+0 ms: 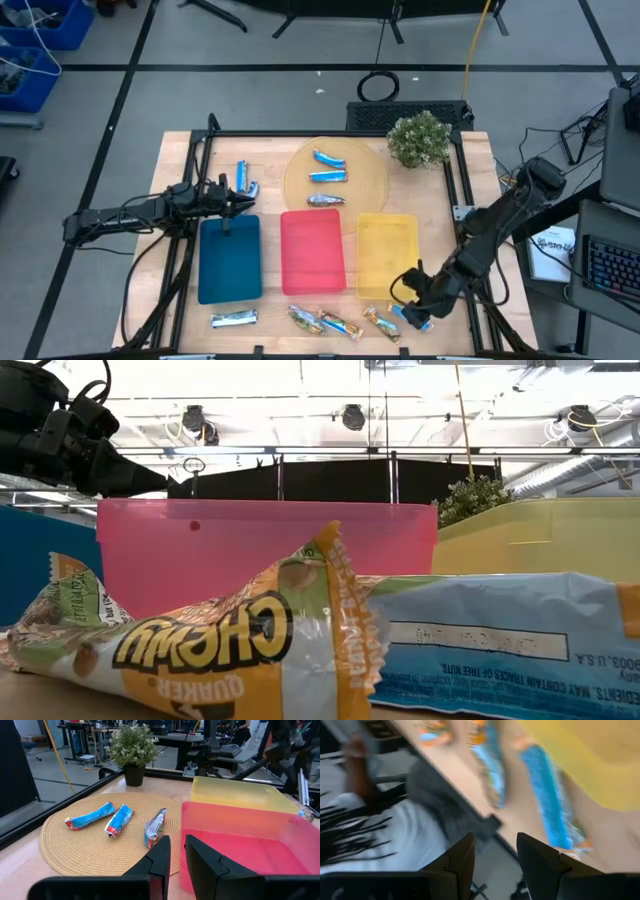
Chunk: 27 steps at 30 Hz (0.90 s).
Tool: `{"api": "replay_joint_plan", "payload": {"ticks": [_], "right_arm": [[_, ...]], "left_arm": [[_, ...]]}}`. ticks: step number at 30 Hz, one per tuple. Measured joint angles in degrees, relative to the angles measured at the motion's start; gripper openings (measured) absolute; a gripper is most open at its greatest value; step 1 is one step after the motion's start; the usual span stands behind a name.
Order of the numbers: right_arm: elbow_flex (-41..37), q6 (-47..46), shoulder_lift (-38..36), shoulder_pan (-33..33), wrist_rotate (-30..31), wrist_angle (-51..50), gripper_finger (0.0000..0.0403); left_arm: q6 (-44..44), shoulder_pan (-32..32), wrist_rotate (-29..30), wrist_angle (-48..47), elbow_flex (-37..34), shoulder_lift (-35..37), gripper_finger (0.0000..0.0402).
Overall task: Pick and place Granola Bars by type
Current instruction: Put the right yellow granola bar into the yellow bin
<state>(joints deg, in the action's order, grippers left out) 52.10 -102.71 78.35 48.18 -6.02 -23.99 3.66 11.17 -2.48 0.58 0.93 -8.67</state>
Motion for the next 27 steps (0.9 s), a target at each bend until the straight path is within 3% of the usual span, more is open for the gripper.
{"api": "replay_joint_plan", "payload": {"ticks": [7, 22, 27], "right_arm": [[-0.02, -6.23, 3.72, 4.06, -1.73, -3.78, 0.0137], [-2.73, -5.6, 9.86, 5.55, -1.24, -3.62, 0.0137], [-6.26, -6.13, 9.88, 5.56, -1.51, 4.79, 0.0137]], "left_arm": [[0.0, -0.01, 0.0, 0.02, -0.01, 0.0, 0.0063], [0.02, 0.01, 0.05, 0.04, -0.02, -0.02, 0.0063], [0.0, 0.0, 0.04, 0.04, -0.02, -0.01, 0.0063]]}}
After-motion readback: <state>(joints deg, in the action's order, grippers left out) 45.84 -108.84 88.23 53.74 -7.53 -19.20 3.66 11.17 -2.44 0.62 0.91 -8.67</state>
